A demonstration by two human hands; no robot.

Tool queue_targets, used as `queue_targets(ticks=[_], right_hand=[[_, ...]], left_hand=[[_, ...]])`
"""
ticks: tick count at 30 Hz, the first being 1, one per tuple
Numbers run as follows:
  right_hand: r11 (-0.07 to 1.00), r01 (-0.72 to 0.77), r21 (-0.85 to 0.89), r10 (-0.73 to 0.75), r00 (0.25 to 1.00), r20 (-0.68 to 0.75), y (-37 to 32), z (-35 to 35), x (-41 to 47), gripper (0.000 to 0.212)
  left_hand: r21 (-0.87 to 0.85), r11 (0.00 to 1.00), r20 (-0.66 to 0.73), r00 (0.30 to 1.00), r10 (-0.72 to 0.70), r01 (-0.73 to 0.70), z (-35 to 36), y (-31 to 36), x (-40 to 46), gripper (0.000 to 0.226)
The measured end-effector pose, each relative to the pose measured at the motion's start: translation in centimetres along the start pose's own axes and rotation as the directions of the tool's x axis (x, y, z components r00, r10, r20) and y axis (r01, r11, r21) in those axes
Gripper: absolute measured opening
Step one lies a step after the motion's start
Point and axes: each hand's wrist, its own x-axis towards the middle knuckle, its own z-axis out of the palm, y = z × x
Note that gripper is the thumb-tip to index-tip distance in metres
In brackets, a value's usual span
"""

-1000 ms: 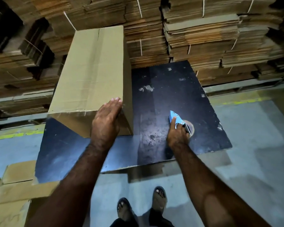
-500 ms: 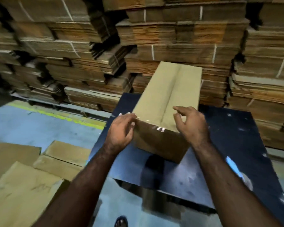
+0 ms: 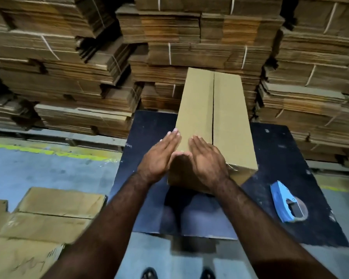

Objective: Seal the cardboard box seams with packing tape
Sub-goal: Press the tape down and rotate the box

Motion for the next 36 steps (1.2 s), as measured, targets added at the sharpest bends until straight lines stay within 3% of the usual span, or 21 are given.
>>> queue_targets(ticks=[3, 6, 8, 10, 12, 13, 15, 17, 19, 24, 27, 30, 34, 36], right_hand=[[0.993, 0.065, -0.096, -0.062, 0.997, 0.039, 0.6, 0.2, -0.1, 0.061], [0.985, 0.081, -0.155, -0.065, 0.992, 0.106, 0.5, 0.0, 0.0, 0.066], [0.982, 0.096, -0.161, -0.075, 0.988, 0.134, 0.3, -0.4, 0.0, 0.074], [0.995, 0.049, -0.085, -0.039, 0.993, 0.113, -0.2, -0.7, 0.2, 0.075], [1.000, -0.022, -0.001, 0.022, 0.999, 0.046, -1.8, -0.6, 0.6, 0.068], [0.998, -0.055, 0.019, 0.054, 0.998, 0.035, -2.7, -0.3, 0.8, 0.066], [0.993, -0.114, 0.008, 0.113, 0.992, 0.048, -4.2, 0.1, 0.9, 0.065], [0.991, -0.135, 0.002, 0.135, 0.990, 0.030, -4.4, 0.6, 0.9, 0.065], [0.993, -0.119, -0.001, 0.119, 0.993, 0.023, -4.1, 0.9, 0.9, 0.063], [0.995, -0.098, -0.022, 0.099, 0.994, 0.040, -3.6, 1.0, 1.2, 0.060], [0.998, -0.068, -0.012, 0.068, 0.996, 0.050, -3.1, 0.8, 1.0, 0.063], [0.998, -0.061, 0.019, 0.060, 0.998, 0.036, -3.0, 0.8, 0.7, 0.064], [0.999, -0.050, 0.015, 0.049, 0.998, 0.030, -3.2, 0.9, 0.7, 0.063], [0.998, -0.053, 0.029, 0.052, 0.998, 0.039, -3.3, 0.8, 0.6, 0.063]], left_hand=[[0.002, 0.994, 0.034, 0.993, 0.113, -0.113, 0.1, -1.6, 0.3, 0.061], [-0.052, 0.993, 0.084, 0.990, 0.113, -0.109, -0.3, -2.0, 0.3, 0.065], [-0.128, 0.991, 0.078, 0.995, 0.056, -0.045, -0.7, -1.9, -0.9, 0.075], [-0.262, 0.959, -0.041, 0.991, -0.127, 0.112, -0.9, -0.7, -2.7, 0.076], [-0.470, 0.843, -0.134, 0.923, -0.361, 0.262, -1.0, 2.2, -3.8, 0.063], [-0.579, 0.755, -0.100, 0.892, -0.441, 0.308, -1.2, 3.9, -3.8, 0.060], [-0.765, 0.516, 0.089, 0.857, -0.508, 0.386, -1.2, 6.4, -3.0, 0.063], [-0.833, 0.285, 0.255, 0.787, -0.562, 0.474, -1.1, 7.0, -1.3, 0.071], [-0.825, 0.170, 0.345, 0.719, -0.603, 0.538, -0.8, 6.2, 0.2, 0.068], [-0.803, 0.243, 0.334, 0.749, -0.572, 0.544, 0.2, 5.0, 1.8, 0.057], [-0.851, 0.069, 0.388, 0.712, -0.586, 0.521, -0.4, 5.1, 1.2, 0.072], [-0.892, -0.079, 0.416, 0.741, -0.527, 0.445, -1.0, 4.9, 0.5, 0.097], [-0.855, -0.117, 0.486, 0.701, -0.522, 0.505, -1.6, 4.5, 1.6, 0.090], [-0.834, -0.075, 0.504, 0.698, -0.509, 0.547, -2.0, 4.2, 2.6, 0.108]])
